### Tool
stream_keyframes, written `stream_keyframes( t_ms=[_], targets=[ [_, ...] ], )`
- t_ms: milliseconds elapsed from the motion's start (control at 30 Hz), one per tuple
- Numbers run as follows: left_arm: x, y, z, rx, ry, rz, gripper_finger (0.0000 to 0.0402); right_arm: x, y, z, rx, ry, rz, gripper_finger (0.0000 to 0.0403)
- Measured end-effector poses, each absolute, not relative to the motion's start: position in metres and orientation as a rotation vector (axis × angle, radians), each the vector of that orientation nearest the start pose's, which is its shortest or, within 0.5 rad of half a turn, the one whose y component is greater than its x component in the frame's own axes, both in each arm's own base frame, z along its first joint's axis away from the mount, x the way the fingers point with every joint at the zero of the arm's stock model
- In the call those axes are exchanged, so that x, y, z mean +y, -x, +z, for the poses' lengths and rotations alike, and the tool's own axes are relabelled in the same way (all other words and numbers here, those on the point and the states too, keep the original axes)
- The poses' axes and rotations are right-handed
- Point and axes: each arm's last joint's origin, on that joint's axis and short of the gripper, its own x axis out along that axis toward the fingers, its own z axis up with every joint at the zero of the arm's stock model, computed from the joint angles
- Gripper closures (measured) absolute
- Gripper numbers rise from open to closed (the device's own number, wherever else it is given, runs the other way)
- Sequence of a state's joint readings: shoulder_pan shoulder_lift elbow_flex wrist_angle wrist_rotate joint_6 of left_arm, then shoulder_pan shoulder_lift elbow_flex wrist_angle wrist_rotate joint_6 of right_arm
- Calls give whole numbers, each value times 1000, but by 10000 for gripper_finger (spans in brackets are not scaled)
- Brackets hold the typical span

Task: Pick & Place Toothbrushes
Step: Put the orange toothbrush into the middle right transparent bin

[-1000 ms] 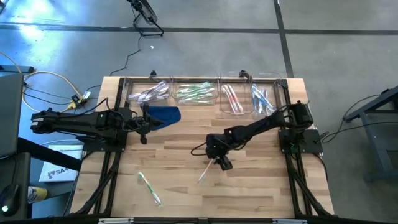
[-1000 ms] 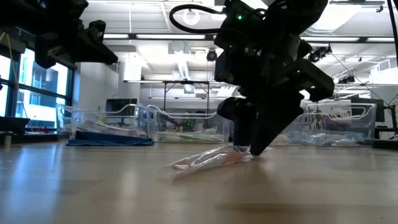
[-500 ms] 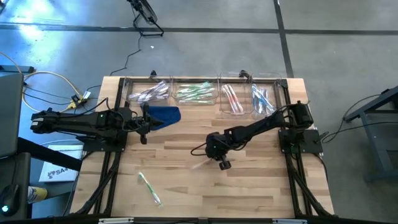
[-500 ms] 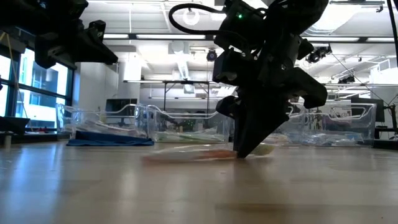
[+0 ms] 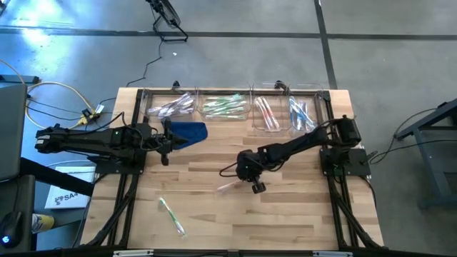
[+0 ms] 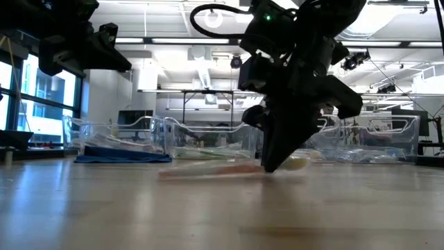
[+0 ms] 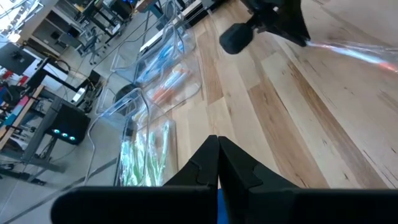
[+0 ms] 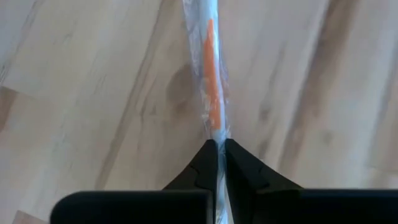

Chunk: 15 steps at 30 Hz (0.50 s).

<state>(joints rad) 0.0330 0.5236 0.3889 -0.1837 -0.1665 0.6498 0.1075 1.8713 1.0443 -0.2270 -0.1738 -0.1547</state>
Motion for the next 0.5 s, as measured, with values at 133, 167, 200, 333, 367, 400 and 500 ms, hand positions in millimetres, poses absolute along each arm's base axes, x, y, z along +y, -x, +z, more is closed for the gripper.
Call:
stream_keyframes(
  t_ms=[133, 167, 200, 333, 367, 400, 500],
  targets=[
    [9, -133, 232, 372, -663, 87, 402, 38, -353, 146, 990, 99, 322, 397],
    [9, -133, 232, 372, -663, 87, 402, 36, -352, 151, 977, 97, 319, 397],
    [9, -133, 232, 372, -663, 87, 402, 34, -352, 155, 963, 93, 315, 397],
    [9, -133, 232, 374, -663, 87, 402, 24, -347, 182, 884, 87, 288, 397],
    [9, -133, 232, 375, -663, 86, 402, 22, -346, 189, 860, 87, 277, 398],
    [9, -133, 231, 377, -663, 86, 402, 19, -344, 198, 840, 89, 258, 398],
    [9, -133, 231, 379, -663, 85, 401, 8, -334, 223, 783, 70, 155, 398]
  ],
)
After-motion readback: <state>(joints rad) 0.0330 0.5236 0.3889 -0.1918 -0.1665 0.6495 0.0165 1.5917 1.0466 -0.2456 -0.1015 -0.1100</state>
